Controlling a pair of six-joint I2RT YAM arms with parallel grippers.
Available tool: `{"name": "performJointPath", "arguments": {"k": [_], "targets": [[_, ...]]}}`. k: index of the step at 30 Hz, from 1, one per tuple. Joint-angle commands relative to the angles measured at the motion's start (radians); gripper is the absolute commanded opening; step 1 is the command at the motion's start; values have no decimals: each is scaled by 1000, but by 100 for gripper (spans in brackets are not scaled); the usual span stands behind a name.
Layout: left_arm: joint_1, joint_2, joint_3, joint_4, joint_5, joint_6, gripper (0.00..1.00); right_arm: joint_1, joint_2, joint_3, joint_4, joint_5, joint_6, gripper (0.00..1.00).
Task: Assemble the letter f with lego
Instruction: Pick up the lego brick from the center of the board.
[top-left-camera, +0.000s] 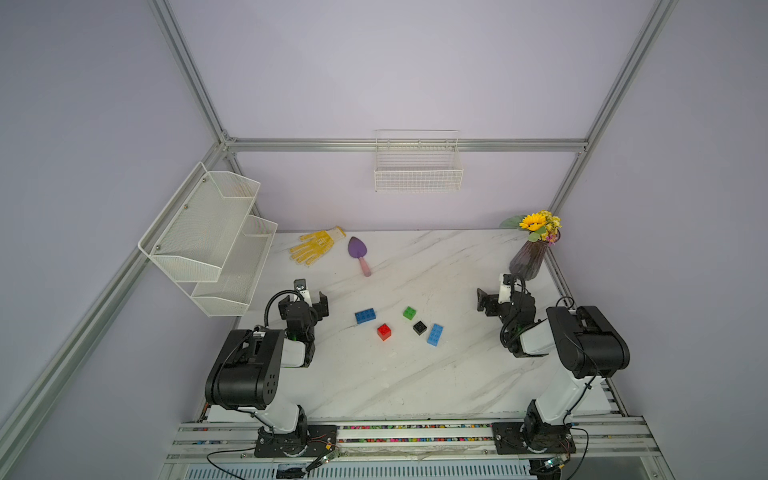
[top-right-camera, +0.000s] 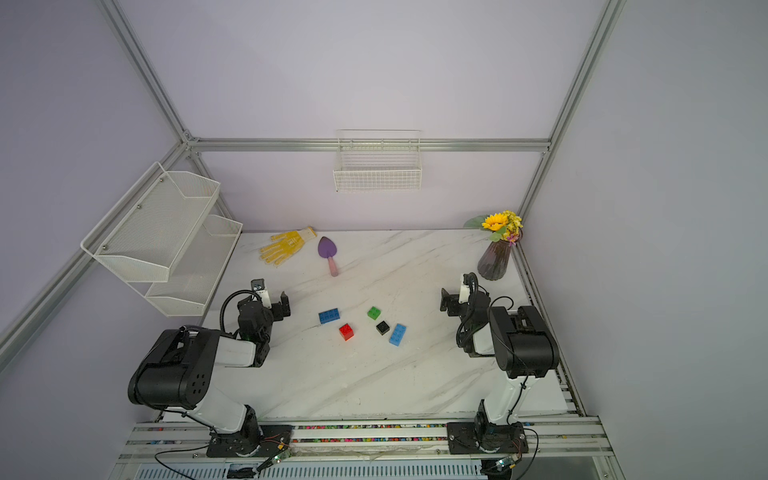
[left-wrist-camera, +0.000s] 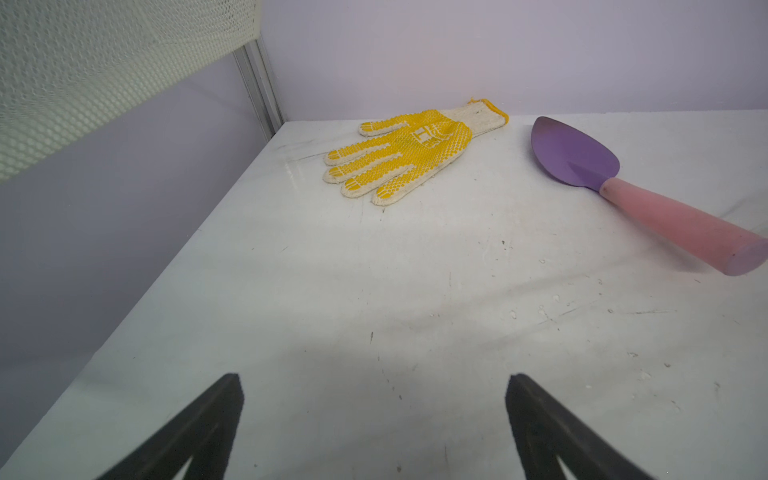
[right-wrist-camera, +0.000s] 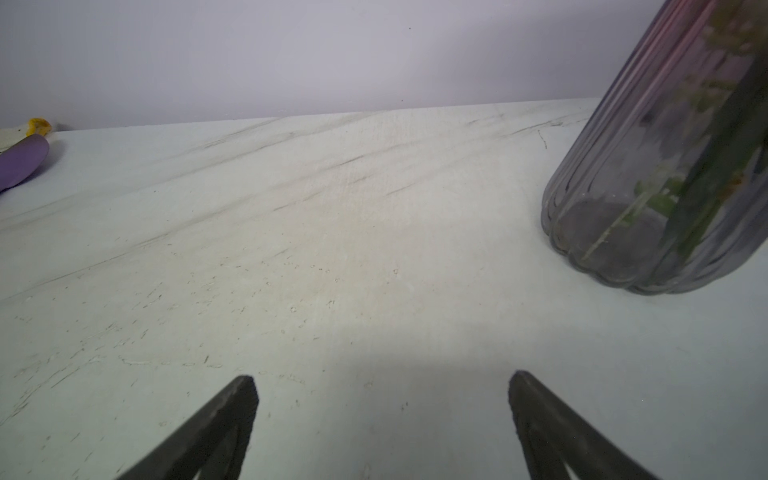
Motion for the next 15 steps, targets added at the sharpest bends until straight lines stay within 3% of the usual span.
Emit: {"name": "performJointPath", "arguments": {"k": [1,6,10,13,15], "targets": [[4,-92,56,-86,-42,-35,100,-6,-84,36,-83,62,34,97],[1,-269,163,-379,-22,-23,100,-2,-225,170,-428,36,27,97],[1,-416,244,-641,58,-22,100,36,-295,292,-652,3,12,97],[1,-533,292,-832,169,-14,100,107,-314,425,-886,21,-27,97],[1,-622,310,-948,314,14,100,187,-310,515,-1035,65,-54,97]]}}
